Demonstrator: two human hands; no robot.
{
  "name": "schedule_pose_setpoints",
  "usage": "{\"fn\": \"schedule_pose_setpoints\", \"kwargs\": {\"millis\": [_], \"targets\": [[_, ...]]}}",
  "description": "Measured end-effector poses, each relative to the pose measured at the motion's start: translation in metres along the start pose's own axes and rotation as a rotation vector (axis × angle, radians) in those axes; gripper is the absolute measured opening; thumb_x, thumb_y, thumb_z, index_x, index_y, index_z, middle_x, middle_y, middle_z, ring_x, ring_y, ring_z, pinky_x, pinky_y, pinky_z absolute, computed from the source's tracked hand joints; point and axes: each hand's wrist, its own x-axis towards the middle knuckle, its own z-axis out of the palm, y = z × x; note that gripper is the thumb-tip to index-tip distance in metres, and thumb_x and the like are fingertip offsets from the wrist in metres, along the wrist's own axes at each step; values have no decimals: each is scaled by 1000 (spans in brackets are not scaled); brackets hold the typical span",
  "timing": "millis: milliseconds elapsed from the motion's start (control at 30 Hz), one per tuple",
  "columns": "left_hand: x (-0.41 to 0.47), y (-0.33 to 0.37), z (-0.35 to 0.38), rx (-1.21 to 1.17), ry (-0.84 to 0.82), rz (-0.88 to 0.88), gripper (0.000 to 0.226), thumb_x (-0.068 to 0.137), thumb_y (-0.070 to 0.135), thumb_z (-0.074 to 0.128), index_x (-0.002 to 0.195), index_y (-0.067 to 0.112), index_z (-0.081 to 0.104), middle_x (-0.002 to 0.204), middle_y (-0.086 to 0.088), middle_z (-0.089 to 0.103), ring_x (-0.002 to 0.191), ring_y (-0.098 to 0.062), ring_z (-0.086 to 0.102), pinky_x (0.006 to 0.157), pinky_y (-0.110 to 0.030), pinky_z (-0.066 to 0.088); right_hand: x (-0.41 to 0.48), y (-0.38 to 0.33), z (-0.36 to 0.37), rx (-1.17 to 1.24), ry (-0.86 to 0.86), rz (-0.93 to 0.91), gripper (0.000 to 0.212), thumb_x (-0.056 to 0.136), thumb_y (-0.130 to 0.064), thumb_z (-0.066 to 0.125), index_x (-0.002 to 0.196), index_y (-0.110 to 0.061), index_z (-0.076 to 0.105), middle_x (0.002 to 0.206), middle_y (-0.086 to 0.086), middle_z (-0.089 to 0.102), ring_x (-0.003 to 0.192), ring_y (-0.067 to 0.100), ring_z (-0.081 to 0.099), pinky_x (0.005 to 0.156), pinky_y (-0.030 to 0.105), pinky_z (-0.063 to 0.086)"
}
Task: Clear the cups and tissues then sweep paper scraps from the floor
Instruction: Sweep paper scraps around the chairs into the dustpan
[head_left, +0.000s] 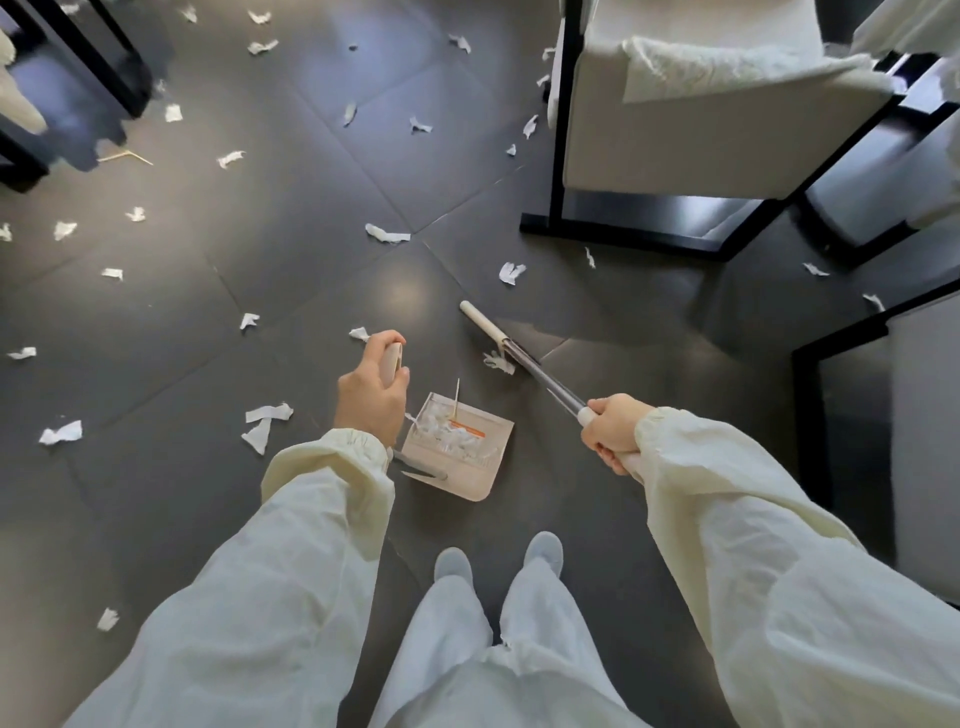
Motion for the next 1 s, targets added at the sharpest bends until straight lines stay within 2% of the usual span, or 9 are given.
{"fn": "schedule_pose_setpoints", "kwargs": {"millis": [133, 233, 367, 433, 533, 700, 800, 933, 1000], "targets": [[2, 6, 5, 18, 30, -4, 29, 89, 15, 55, 103, 41, 51, 71, 5, 55, 64, -37, 59, 64, -47, 55, 6, 6, 0, -98, -77, -100, 53, 87, -7, 51, 140, -6, 42, 69, -5, 35, 56, 8, 34, 51, 19, 32], [6, 8, 8, 23, 39, -2, 26, 89, 15, 54, 104, 36, 53, 74, -4, 56, 64, -38, 60, 65, -48, 55, 0, 8, -2, -183, -160, -103, 54, 87, -12, 53, 140, -10, 41, 70, -8, 37, 56, 5, 37, 41, 13, 39], [7, 14, 13, 19, 44, 4, 26, 90, 14, 55, 109, 31, 55, 81, -9, 59, 69, -41, 60, 70, -48, 54, -24, 2, -8, -300, -272, -121, 51, 87, -15, 54, 137, -8, 46, 69, -3, 48, 55, 11, 47, 46, 20, 42], [6, 17, 15, 21, 36, 10, 26, 90, 15, 55, 109, 32, 55, 83, -10, 59, 71, -42, 60, 71, -48, 54, -34, -4, -22, -229, -335, -56, 55, 85, -9, 50, 140, -8, 45, 61, 0, 48, 49, 13, 45, 46, 22, 40], [4, 16, 13, 20, 28, 23, 26, 90, 15, 54, 109, 32, 54, 85, -12, 60, 70, -43, 60, 71, -48, 54, -51, -13, -42, -60, -369, 80, 60, 86, -4, 41, 145, -11, 36, 46, 0, 42, 36, 9, 37, 37, 14, 33], [-3, 13, 9, -4, 18, 30, 26, 90, 16, 54, 106, 36, 53, 82, -8, 58, 66, -38, 59, 69, -48, 55, -76, -14, -44, 60, -295, 60, 57, 86, -2, 44, 143, -9, 39, 46, 2, 41, 33, 9, 37, 35, 14, 33], [-7, 13, 6, -30, 14, 16, 26, 90, 16, 53, 106, 37, 52, 80, -4, 56, 67, -38, 60, 70, -48, 55, -84, -14, -45, 131, -249, 42, 53, 86, 0, 45, 137, -14, 45, 41, 1, 41, 31, 9, 38, 35, 14, 34], [-10, 12, 0, -47, 29, 35, 25, 91, 15, 52, 107, 35, 52, 84, -5, 57, 68, -39, 60, 70, -48, 55, -87, -13, -50, 203, -194, 11, 51, 86, 2, 44, 136, -9, 45, 38, 0, 41, 30, 9, 37, 35, 14, 34], [-10, 11, -3, -65, 42, 38, 25, 91, 14, 52, 107, 33, 52, 83, -3, 56, 67, -38, 59, 70, -48, 55, -85, -12, -52, 261, -184, 11, 51, 87, 3, 43, 135, -13, 46, 38, 1, 41, 30, 8, 37, 34, 13, 33]]}}
